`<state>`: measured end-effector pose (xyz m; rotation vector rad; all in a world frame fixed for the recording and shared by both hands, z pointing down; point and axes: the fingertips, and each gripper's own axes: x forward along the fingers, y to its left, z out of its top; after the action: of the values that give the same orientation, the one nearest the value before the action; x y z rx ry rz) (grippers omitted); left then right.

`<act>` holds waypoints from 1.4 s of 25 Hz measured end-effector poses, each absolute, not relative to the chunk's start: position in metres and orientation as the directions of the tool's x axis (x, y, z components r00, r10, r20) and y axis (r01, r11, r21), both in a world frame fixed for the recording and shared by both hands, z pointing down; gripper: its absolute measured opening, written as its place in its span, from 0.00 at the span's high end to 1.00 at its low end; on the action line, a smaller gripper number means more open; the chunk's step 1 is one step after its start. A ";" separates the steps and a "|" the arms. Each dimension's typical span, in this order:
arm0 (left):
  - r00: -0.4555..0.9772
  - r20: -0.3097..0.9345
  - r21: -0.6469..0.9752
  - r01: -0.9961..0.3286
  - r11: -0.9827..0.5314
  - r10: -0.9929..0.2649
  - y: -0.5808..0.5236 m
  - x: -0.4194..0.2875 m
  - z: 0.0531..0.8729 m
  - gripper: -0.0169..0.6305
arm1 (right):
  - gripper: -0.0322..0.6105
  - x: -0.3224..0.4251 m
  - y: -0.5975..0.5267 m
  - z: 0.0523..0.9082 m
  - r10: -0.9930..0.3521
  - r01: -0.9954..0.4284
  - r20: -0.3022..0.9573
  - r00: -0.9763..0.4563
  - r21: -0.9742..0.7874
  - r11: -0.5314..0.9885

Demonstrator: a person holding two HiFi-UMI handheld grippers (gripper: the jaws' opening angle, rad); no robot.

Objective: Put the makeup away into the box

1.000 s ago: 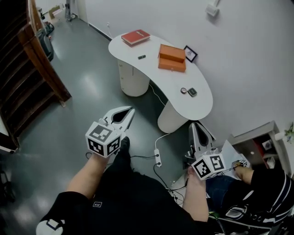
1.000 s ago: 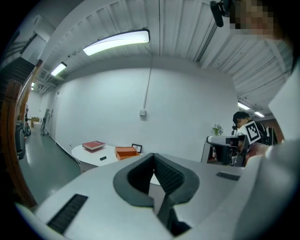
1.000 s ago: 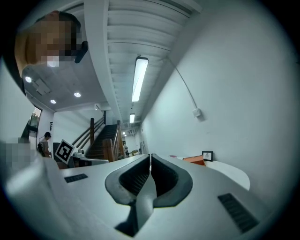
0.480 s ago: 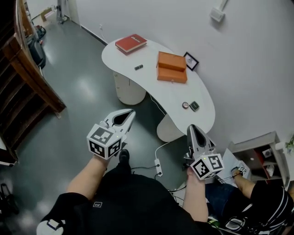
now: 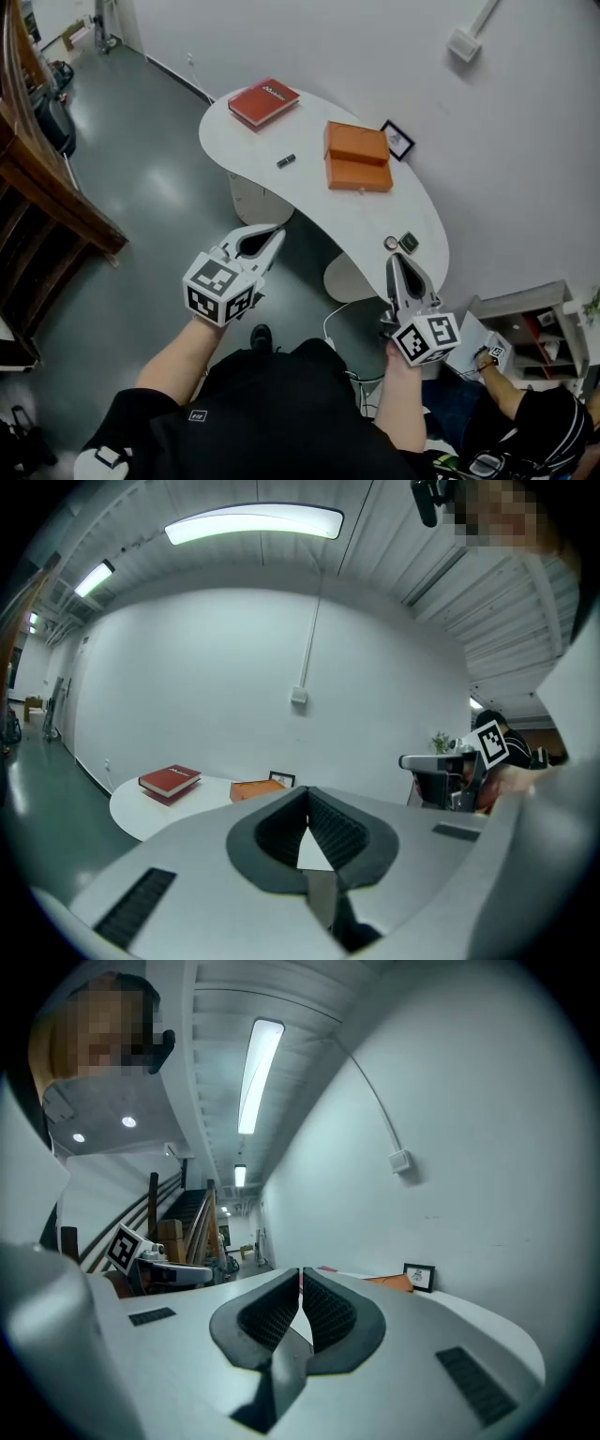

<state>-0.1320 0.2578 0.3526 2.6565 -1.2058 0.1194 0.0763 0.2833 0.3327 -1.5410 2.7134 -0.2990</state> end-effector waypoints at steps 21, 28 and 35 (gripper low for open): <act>0.696 0.237 0.186 -0.717 -0.672 -0.678 0.113 -0.084 0.387 0.95 | 0.89 0.149 0.153 0.383 -0.899 -0.899 0.147 -0.414 -0.224 0.377; 0.721 0.233 0.162 -0.690 -0.705 -0.652 0.048 -0.012 0.376 0.95 | 0.89 0.218 0.097 0.386 -0.907 -0.913 0.165 -0.387 -0.209 0.351; 0.771 0.243 0.172 -0.632 -0.756 -0.589 0.014 0.046 0.381 0.95 | 0.89 0.235 0.071 0.404 -0.894 -0.910 0.205 -0.399 -0.208 0.359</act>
<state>0.0460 0.0136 0.3814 2.7214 -0.9547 0.2536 0.2355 0.0715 0.4041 -1.7509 2.6354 -0.4636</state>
